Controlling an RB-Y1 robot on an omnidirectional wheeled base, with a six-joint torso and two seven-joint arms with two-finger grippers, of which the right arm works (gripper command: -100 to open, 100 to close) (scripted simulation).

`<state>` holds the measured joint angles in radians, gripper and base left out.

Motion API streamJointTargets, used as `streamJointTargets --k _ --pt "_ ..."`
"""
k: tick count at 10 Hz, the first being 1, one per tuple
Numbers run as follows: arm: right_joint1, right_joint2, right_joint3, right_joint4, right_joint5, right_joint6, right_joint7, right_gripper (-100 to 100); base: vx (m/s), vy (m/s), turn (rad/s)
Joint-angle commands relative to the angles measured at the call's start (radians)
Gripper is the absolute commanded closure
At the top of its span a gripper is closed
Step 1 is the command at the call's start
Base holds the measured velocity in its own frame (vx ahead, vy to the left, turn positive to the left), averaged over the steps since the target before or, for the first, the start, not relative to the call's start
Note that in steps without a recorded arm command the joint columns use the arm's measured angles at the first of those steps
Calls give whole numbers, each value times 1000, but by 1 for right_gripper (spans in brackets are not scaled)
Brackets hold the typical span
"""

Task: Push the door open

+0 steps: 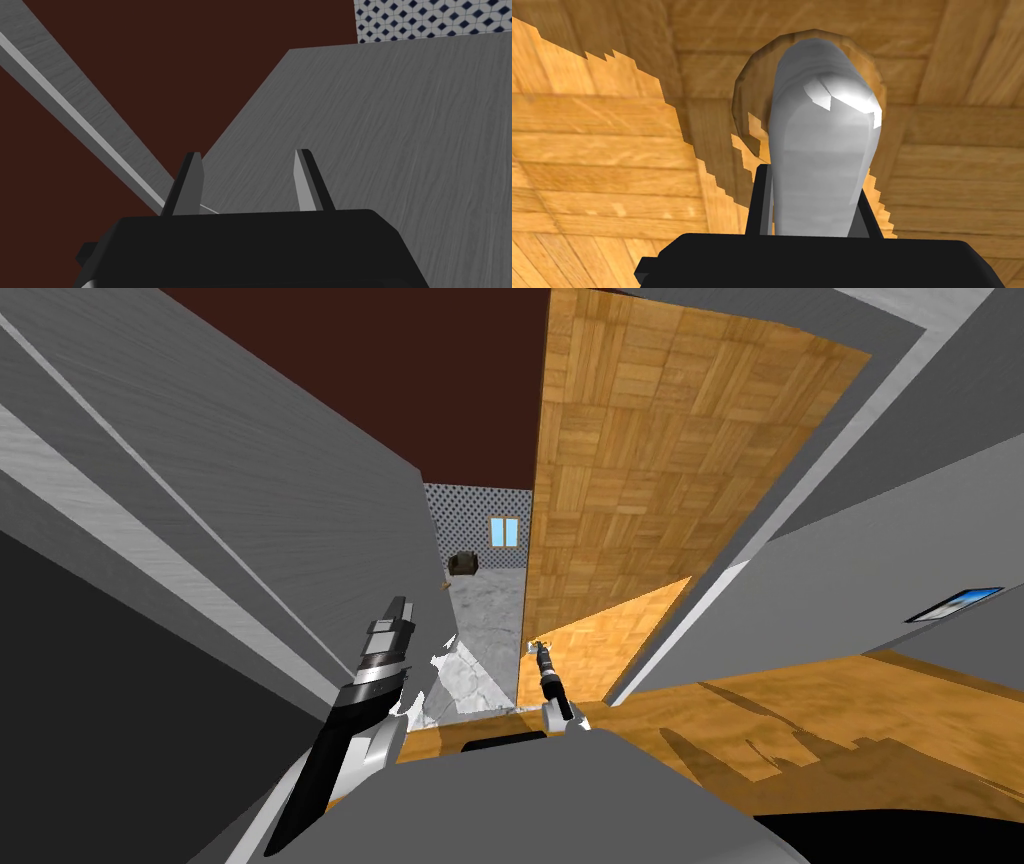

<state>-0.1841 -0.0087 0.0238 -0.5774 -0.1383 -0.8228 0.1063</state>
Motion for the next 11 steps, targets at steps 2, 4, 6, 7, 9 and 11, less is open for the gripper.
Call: streamJointTargets --k 2,4,6,7,9,11 --pt "-10 -31 -33 -4 -18 3 10 100 184 62 -59" --pt "-10 -41 -49 -4 -26 3 15 100 140 55 -32" --pt "-10 -53 -71 -3 -39 2 22 100 228 67 -69" --pt "-10 -53 -71 17 -39 2 22 100 141 41 -34" --pt "-10 -61 -95 -2 -52 2 29 100 63 33 -38" --pt "-10 -63 -101 -2 -56 2 31 100 150 78 -47"
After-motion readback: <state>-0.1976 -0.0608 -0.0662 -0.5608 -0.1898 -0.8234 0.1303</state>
